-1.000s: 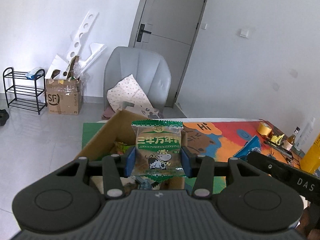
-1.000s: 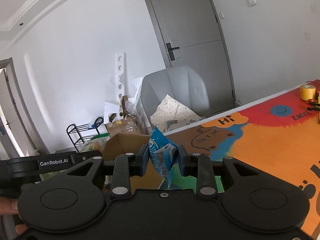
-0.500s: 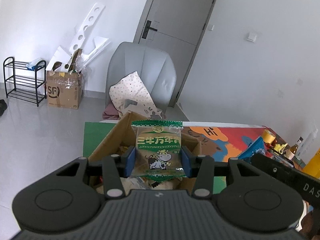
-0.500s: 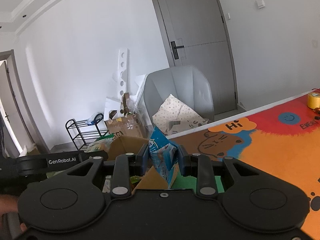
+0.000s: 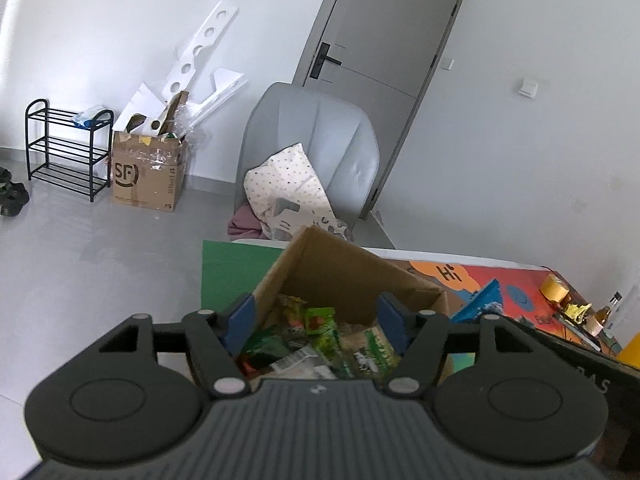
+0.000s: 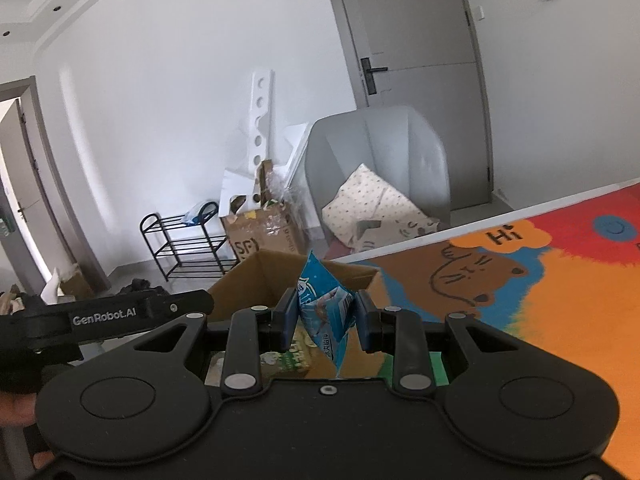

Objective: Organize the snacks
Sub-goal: 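Open both grippers to drop the packs into the box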

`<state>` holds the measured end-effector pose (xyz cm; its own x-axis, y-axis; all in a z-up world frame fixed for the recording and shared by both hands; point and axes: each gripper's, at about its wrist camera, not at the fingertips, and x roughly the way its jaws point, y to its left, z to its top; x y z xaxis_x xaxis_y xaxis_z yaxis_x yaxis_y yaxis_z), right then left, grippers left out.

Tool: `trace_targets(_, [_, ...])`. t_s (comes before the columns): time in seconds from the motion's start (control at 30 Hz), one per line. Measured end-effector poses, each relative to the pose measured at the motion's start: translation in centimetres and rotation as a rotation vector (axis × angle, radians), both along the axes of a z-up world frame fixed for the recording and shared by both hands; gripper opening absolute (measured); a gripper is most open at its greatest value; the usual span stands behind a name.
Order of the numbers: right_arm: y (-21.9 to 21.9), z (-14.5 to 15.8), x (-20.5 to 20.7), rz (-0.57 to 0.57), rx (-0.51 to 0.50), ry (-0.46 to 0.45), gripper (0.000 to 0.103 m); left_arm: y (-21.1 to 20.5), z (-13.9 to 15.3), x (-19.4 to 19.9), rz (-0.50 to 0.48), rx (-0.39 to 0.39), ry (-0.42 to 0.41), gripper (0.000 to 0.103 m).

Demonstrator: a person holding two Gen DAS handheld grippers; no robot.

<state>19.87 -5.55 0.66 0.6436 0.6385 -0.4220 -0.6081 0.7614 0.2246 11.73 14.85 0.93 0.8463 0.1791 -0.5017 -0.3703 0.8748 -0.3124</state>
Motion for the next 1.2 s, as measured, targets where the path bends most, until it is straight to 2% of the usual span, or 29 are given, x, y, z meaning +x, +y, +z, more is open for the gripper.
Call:
trace_targets(0.23, [1.8,-0.1,-0.6,0.059,-0.008,0.030,0.030,0.9,-0.2,-0.6,0.028,-0.006,0.014,0.073])
trace_targets(0.37, [1.7,-0.1,-1.0,0.075,0.011,0.064,0.043,1.1,-0.1,-1.2,0.047,-0.007,0.021,0.079])
trace_targets(0.53, [0.6,0.1,-1.3,0.036,0.023,0.072,0.046,0.4,0.1,-1.7,0.045,0.013,0.032,0.086])
trace_targets(0.67, [-0.3,0.0,-1.8,0.004,0.015,0.064,0.060,-0.4,0.2,-1.9,0.033,0.029,0.043,0.089])
trace_targets(0.73, [-0.9,-0.1,-2.0,-0.010,0.012,0.062,0.064,-1.0,0.2,-1.9,0.030,0.036,0.051,0.091])
trace_targets(0.8, [-1.5,-0.1,-2.3,-0.027,0.007,0.059,0.073,-1.4,0.2,-1.9,0.027,0.047,0.057,0.092])
trace_targets(1.2, [-5.5,-0.4,-3.3,-0.109,0.006,0.061,0.087,-5.1,0.6,-2.7,-0.002,0.120,0.069,0.098])
